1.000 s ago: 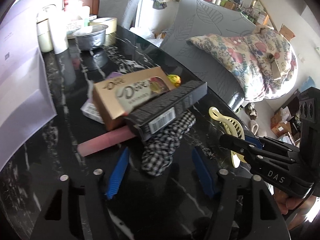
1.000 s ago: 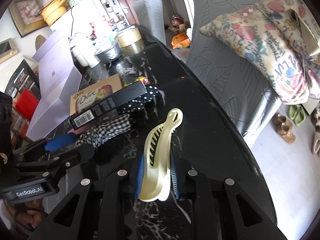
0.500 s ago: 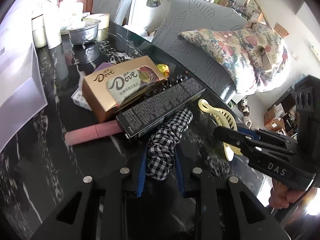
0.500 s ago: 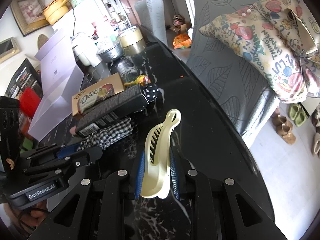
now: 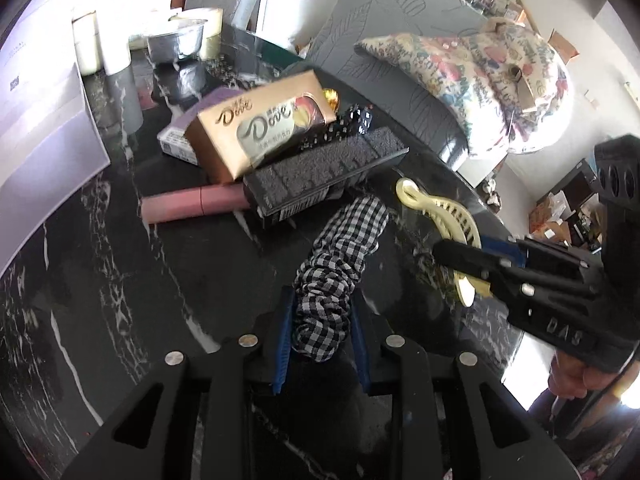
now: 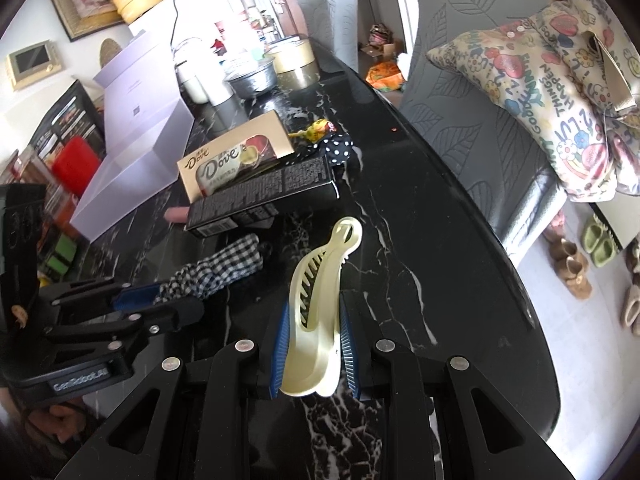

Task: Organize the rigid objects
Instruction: 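Grasp the cream hair claw clip with the right tool while the left tool grasps the gingham scrunchie, then carry the clip in the right tool and scrunchie in the left tool to the white box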

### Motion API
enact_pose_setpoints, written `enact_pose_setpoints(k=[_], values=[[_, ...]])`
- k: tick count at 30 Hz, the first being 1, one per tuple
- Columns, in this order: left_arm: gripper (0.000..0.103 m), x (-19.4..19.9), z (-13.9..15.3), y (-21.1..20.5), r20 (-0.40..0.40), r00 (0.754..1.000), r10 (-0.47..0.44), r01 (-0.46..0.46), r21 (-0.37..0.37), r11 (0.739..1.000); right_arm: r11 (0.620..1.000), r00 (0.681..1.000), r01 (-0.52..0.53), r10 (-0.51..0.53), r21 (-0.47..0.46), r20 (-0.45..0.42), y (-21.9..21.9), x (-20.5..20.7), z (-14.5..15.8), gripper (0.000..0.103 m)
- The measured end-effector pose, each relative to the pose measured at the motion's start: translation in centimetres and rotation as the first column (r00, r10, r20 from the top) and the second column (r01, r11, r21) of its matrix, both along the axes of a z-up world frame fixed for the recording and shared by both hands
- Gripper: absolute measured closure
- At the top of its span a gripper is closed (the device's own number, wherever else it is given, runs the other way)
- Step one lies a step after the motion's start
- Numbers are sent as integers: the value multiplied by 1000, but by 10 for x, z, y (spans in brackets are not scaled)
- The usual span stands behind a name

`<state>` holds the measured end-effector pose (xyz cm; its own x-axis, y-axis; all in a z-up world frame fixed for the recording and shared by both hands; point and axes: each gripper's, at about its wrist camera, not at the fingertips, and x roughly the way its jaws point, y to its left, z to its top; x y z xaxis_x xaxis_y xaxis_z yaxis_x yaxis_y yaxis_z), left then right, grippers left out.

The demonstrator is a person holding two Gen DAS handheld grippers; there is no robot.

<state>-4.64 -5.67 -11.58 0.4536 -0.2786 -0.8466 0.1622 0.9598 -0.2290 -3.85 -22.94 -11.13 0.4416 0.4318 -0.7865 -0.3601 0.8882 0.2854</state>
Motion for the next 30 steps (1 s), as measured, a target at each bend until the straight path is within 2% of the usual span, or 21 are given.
enact_pose_setpoints(k=[3, 9, 10, 14, 17, 24, 30], values=[[76, 6, 1, -6, 2, 1000, -1, 1, 37, 999, 1000, 1000, 4, -4, -12, 3, 1, 0, 0, 79], [76, 17, -1, -25, 43, 998, -35, 26, 193, 981, 1000, 1000, -1, 1, -7, 1, 1, 4, -2, 79], [75, 18, -1, -26, 48, 998, -38, 28, 199, 980, 1000, 1000, -2, 2, -7, 1, 2, 5, -3, 79], [75, 23, -1, -24, 53, 998, -35, 25, 171, 985, 1000, 1000, -3, 3, 9, -10, 1, 9, -6, 79], [75, 24, -1, -17, 64, 998, -12, 6, 105, 994, 1000, 1000, -2, 2, 14, -4, 1, 10, -7, 80], [78, 22, 0, -11, 42, 999, 10, -12, 45, 999, 1000, 999, -2, 2, -5, 51, 1, 4, 1, 81], [78, 6, 8, -6, 56, 998, 22, -23, 17, 1000, 1000, 999, -15, 15, 0, 51, 2, -3, 7, 80]])
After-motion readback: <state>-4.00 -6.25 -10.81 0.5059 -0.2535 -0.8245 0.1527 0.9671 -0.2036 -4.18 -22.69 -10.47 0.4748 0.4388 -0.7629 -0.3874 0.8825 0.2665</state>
